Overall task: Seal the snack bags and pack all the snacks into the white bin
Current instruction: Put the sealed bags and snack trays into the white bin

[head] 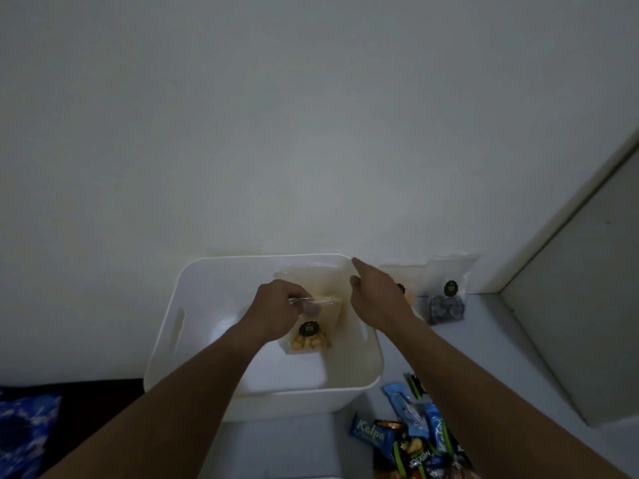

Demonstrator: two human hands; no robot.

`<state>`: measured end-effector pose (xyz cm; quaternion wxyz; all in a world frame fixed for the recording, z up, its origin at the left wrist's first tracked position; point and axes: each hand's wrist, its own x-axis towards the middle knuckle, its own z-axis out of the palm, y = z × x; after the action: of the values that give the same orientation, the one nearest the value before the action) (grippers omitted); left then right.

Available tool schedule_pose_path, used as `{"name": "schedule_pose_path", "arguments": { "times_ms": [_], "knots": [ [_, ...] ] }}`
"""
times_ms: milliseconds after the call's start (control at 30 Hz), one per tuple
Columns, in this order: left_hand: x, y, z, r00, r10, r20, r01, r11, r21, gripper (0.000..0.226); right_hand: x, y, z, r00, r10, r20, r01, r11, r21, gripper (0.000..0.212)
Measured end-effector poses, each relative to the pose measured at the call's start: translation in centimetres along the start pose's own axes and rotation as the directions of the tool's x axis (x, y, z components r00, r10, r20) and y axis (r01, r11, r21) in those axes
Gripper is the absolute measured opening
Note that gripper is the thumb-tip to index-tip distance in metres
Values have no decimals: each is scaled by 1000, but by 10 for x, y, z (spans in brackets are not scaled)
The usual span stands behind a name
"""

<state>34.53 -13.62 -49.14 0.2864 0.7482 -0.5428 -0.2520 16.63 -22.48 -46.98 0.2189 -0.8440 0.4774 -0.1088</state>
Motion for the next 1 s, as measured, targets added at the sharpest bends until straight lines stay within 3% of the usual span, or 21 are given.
{"name": "schedule_pose_path", "arguments": {
  "times_ms": [100, 233, 400, 567, 700, 1000],
  "knots": [
    [2, 1, 12, 999, 10, -41, -8, 998, 66, 15, -9, 5, 7, 996, 28, 80, -35, 996, 82, 60],
    [1, 1, 17, 978, 65, -198, -1, 951, 309, 15, -13, 7, 11, 996, 44, 76, -56, 984, 171, 58],
    [6, 6, 23, 979, 44, -201, 4, 973, 232, 13, -17, 7, 11, 994, 44, 97, -63, 979, 196, 60],
    [2, 12, 24, 958, 102, -268, -10, 946, 325, 27, -23, 9, 12, 993, 34, 116, -55, 982, 182, 68],
    [-3, 13, 18, 950, 115, -289, -14, 944, 329, 26, -29, 14, 11, 990, 28, 141, -51, 985, 165, 71],
    [-6, 80, 13, 925, 269, -269, -185, 935, 301, 32, -43, 53, -47, 993, 78, 86, -89, 987, 132, 64]
  ]
}}
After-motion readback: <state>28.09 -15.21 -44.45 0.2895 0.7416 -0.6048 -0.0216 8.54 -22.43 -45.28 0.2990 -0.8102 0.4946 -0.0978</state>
